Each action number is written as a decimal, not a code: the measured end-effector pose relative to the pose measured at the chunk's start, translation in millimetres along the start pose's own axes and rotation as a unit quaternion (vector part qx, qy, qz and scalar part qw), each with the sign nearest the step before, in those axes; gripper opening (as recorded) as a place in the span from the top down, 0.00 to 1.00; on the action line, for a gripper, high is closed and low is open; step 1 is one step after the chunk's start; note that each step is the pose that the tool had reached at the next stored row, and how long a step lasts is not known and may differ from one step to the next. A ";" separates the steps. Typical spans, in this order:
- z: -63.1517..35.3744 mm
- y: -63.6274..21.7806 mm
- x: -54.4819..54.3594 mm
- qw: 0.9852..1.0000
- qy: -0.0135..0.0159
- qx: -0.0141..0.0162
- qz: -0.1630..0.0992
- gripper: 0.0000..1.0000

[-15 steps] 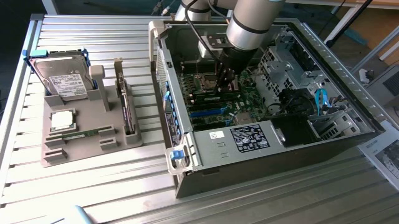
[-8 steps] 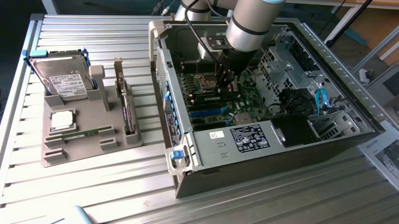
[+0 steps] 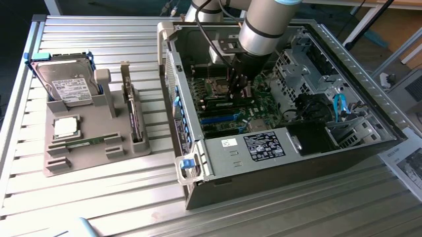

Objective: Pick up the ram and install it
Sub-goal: 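Press down the ram until it locks into place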

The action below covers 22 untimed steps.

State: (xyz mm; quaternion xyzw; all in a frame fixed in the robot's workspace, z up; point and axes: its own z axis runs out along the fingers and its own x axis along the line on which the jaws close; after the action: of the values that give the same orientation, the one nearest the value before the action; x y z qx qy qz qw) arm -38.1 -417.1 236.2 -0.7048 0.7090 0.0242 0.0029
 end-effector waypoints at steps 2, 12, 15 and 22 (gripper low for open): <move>0.3 0.0 0.0 1.000 0.000 0.000 0.000 0.90; 1.5 -0.1 0.2 1.000 0.000 0.000 0.000 0.90; 2.0 -0.1 0.2 1.000 0.000 0.000 0.000 0.90; 3.1 -0.1 0.3 1.000 0.000 0.000 0.000 0.90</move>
State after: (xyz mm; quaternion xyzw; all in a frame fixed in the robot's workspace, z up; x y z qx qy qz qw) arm -38.1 -417.2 233.1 -0.7048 0.7090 0.0241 0.0028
